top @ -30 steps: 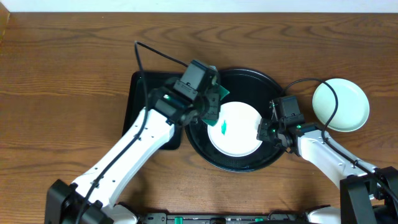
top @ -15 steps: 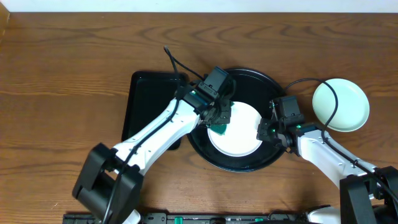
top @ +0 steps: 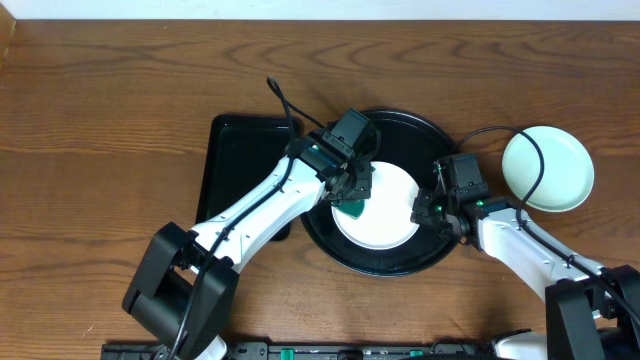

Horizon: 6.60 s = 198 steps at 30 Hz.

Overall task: Clean dirty plates on tray and stack at the side
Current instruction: 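Scrub the pink plate surface with the sponge in the left gripper, then continue scrubbing the pink plate center with the left gripper's sponge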

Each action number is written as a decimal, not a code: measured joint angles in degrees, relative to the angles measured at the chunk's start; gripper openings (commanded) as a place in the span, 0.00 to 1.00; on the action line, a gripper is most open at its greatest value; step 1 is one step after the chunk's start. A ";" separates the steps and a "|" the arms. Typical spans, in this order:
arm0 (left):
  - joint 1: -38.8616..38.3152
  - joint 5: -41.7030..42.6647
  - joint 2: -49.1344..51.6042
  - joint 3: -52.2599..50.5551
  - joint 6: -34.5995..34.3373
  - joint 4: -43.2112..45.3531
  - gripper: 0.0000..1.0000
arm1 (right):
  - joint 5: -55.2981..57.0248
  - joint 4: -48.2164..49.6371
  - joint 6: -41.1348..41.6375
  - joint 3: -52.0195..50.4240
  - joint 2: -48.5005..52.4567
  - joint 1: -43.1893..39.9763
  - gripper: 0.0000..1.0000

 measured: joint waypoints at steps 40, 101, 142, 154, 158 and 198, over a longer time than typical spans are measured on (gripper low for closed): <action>-0.09 -4.39 0.07 -2.36 -0.83 3.26 0.07 | 2.23 1.05 1.09 0.00 0.02 3.37 0.01; -3.02 -9.07 8.68 -3.76 -1.07 9.16 0.08 | 4.68 3.43 -0.22 -0.07 0.37 3.76 0.02; -1.62 7.96 6.95 -4.09 0.48 11.45 0.07 | 3.61 7.65 -0.42 0.09 3.32 3.67 0.01; -1.38 2.08 -3.67 -4.22 0.50 9.11 0.08 | 3.39 7.82 -0.42 0.09 3.39 3.65 0.01; -1.38 -0.31 -3.02 -4.31 0.50 8.09 0.08 | 3.13 7.96 -0.42 0.09 3.50 3.65 0.01; 1.01 0.26 8.44 -3.82 0.42 8.63 0.08 | 2.34 8.31 -0.42 0.09 3.69 3.67 0.01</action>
